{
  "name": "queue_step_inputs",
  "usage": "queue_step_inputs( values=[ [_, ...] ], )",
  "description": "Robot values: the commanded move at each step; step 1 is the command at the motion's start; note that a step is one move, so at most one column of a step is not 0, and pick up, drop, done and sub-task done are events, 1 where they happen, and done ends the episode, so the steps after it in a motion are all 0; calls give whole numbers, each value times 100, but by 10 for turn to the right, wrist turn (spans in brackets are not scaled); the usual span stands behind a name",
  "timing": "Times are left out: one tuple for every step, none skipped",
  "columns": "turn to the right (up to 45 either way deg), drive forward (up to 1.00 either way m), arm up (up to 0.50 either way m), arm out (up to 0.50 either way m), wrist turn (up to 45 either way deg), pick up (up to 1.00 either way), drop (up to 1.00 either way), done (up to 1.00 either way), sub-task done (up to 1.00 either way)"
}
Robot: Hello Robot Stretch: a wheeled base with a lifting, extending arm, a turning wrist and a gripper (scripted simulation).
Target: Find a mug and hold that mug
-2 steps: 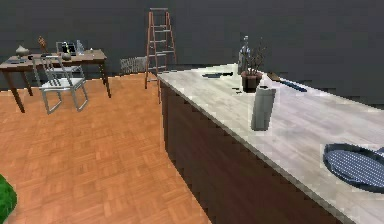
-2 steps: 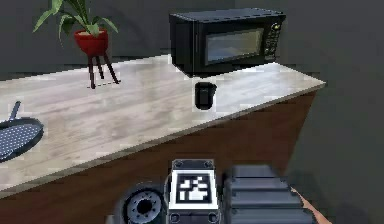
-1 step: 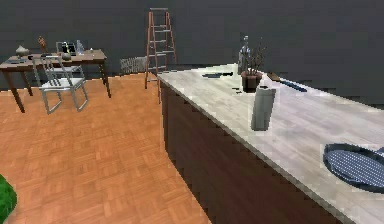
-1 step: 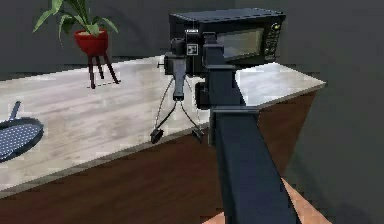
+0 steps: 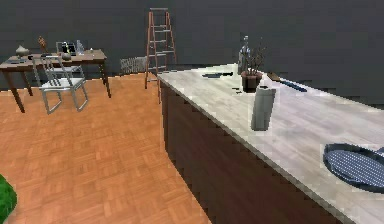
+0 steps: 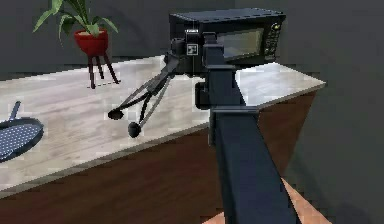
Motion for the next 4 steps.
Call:
queue_step_inputs(
  values=[
    [0, 0, 0, 0, 450, 0, 0, 0, 0],
    [0, 0, 0, 0, 450, 0, 0, 0, 0],
    [0, 0, 0, 0, 450, 0, 0, 0, 0],
    [0, 0, 0, 0, 210, 0, 0, 0, 0]
  ],
)
